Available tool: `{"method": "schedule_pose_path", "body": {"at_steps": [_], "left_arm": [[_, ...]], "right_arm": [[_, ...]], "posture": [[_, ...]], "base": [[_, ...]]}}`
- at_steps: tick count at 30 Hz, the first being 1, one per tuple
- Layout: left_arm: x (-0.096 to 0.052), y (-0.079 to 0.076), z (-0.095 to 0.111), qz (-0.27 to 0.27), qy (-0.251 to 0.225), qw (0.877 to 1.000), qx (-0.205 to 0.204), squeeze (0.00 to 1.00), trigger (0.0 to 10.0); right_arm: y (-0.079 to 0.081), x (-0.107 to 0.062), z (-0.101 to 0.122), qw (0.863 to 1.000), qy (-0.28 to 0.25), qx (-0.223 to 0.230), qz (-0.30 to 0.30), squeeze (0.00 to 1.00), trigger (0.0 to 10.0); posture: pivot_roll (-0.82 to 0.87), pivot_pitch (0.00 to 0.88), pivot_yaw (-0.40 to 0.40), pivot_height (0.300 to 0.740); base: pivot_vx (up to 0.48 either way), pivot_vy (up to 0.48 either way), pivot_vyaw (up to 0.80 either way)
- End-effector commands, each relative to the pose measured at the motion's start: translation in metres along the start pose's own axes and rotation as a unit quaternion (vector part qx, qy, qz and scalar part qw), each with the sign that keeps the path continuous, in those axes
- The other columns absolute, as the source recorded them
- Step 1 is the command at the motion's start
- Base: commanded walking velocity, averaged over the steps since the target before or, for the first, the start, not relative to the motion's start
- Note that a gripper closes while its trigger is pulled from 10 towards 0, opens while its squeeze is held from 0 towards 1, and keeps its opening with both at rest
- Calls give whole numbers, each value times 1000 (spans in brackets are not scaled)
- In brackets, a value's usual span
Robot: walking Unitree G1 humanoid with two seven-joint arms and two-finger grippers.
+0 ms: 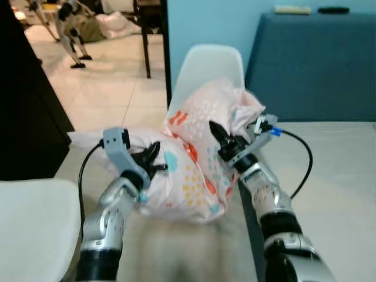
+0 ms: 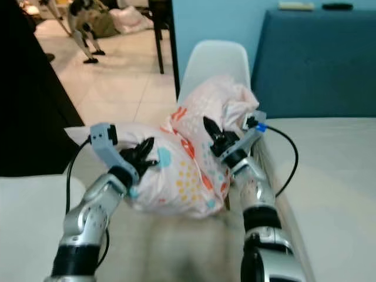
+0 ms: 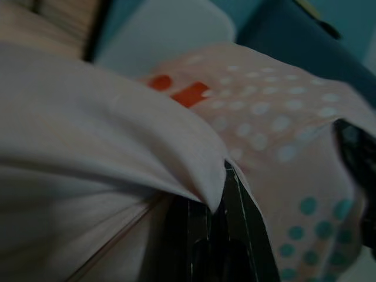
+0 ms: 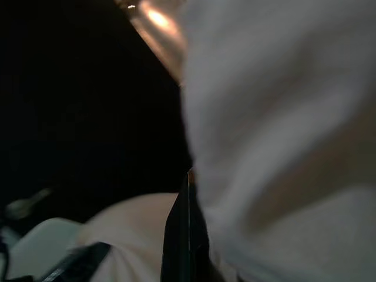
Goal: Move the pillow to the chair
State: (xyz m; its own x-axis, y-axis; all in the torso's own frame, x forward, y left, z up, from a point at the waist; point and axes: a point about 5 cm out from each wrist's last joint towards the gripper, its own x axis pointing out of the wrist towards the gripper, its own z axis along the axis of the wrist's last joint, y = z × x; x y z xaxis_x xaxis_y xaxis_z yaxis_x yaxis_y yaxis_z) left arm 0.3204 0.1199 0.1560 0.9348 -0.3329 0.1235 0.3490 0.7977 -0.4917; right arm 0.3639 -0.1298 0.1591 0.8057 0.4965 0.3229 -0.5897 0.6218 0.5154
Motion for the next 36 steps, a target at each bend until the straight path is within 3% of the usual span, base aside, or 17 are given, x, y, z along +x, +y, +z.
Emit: {"method": "schedule_pose_path", "body": {"at_steps": [1,18,20,27,36], "left_arm": [[3,-7,1,-20,-10,1000,7,0,10000],[14,-10,-1,-18,-12,999,29,0,10000],[12,-7,-7,-8,-3,999,35,0,10000],[9,-3,-15,-1,12,999,43,0,10000],[11,-4,-21,1,20,999,27,0,10000]], "right_arm": [[11,7,-3,999,5,-2,31,0,10000],[22,12,-12,999,9,6,49,0,10000],[16,11,-18,1000,24,-7,11,0,10000],[17,9,-24,999,34,-5,15,0,10000],[15,8,-25,999,41,-11,9,0,10000]], "posture": [[14,82,-7,740],[3,71,4,740],[6,73,7,740],[8,78,7,740],[4,80,3,740]], "base": [[0,0,800],[0,0,800],[0,0,0],[0,-255,0],[0,-99,722]]}}
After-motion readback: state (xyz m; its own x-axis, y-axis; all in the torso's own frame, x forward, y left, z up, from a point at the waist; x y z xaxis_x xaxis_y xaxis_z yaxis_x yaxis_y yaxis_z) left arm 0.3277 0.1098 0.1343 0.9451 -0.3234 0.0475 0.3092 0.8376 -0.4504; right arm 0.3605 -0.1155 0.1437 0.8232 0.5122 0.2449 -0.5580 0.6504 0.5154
